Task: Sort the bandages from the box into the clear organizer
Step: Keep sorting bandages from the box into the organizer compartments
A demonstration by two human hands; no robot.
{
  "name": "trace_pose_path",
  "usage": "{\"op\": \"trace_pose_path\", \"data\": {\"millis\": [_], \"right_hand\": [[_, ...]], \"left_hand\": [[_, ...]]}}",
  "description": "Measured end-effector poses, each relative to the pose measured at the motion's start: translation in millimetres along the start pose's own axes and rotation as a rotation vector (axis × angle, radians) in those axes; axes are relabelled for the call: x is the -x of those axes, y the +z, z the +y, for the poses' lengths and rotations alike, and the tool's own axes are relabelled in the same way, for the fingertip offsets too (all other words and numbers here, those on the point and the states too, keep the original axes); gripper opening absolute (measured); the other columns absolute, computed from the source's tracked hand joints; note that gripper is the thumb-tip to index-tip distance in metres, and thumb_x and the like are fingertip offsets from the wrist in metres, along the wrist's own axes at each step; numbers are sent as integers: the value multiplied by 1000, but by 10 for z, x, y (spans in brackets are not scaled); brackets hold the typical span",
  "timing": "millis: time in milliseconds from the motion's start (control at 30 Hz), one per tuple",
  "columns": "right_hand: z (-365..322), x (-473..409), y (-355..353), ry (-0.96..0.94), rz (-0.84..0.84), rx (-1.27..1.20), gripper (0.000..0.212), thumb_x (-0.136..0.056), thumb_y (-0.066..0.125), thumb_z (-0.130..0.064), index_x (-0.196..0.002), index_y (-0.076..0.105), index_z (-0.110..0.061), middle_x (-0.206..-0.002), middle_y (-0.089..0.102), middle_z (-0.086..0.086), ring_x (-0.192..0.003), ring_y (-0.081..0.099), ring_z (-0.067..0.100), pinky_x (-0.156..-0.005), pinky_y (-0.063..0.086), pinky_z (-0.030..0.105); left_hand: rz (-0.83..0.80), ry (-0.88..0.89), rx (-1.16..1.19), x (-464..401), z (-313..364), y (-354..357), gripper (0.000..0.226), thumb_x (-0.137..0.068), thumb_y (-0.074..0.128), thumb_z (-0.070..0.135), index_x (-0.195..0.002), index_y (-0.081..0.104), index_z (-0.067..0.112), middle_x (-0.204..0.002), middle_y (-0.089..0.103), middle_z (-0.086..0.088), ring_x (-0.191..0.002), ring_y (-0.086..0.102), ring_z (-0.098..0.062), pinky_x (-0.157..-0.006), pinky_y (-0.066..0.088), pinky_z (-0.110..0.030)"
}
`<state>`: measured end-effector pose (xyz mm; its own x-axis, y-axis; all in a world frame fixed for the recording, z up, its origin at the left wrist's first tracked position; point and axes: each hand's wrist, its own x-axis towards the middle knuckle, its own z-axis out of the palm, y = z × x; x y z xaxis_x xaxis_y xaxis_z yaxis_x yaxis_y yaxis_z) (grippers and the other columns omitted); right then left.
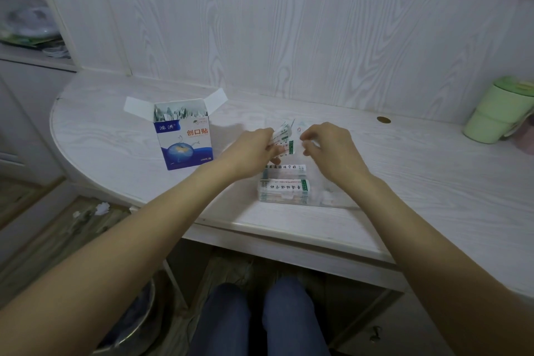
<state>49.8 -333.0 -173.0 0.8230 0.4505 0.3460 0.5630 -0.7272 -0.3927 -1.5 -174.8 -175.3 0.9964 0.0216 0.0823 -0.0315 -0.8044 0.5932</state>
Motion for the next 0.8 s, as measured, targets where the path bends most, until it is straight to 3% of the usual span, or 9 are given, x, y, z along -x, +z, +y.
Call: {"op": "trace_pose_path", "data": {"millis": [133,233,333,400,500,600,733,800], "right_hand": [[37,29,-124,42,114,-193,29,-95,40,1,-103,67,-4,-106,66,9,-78,66,13,-77,49,23],[66,72,-192,55,162,-280,28,-93,41,3,-101,65,-9,-102,66,7,-73,68,12,-77,55,34],[115,141,-264,107,163,-348,25,-95,45,-3,-111,56,-19,-102,64,5,-72,66,2,-78,55,32],[163,194,-347,168,128,-392,20,-94,49,-6,-109,52,-20,-98,65,6,-71,66,4,-74,55,32],[245,271,-527,248,-1,-433,8,-90,55,-8,-89,60,-14,-81,70,2,-71,68,11,-63,52,25],[360,363,-669,264,-85,-405,14,-85,64,-7,-76,69,-16,-56,61,-9,-74,61,7,-69,55,23],[437,438,-702,306,-157,-355,9,-80,70,-4,-78,74,-11,-64,62,2,-61,60,11,-67,57,24],[425,452,-665,310,-188,-299,7,-77,72,-2,-79,74,-9,-62,62,3,-58,61,12,-63,57,22]], "left_hand": [[39,39,-11,-47,59,0,19,-100,46,27,-98,49,9,-103,71,-5,-55,46,6,-54,38,-20],[-6,30,-73,-55,109,17,20,-100,44,28,-102,50,8,-105,70,-6,-70,56,-5,-62,44,-24],[-1,23,-88,-34,141,39,16,-100,44,28,-95,46,12,-104,70,-6,-88,62,-21,-74,49,-36],[83,47,-39,-13,178,28,17,-100,44,28,-93,46,13,-100,71,-1,-75,61,-20,-66,47,-33],[232,58,82,36,271,30,20,-101,42,30,-102,50,11,-92,67,10,-55,57,-14,-57,49,-30],[303,92,112,82,346,100,26,-100,42,34,-107,51,11,-89,65,15,-65,63,-11,-64,55,-36],[240,137,128,135,449,185,28,-101,42,31,-111,52,6,-103,69,4,-83,61,-10,-71,48,-25],[198,149,104,159,487,203,29,-101,42,31,-111,52,5,-109,68,1,-91,63,-17,-78,49,-34]]}}
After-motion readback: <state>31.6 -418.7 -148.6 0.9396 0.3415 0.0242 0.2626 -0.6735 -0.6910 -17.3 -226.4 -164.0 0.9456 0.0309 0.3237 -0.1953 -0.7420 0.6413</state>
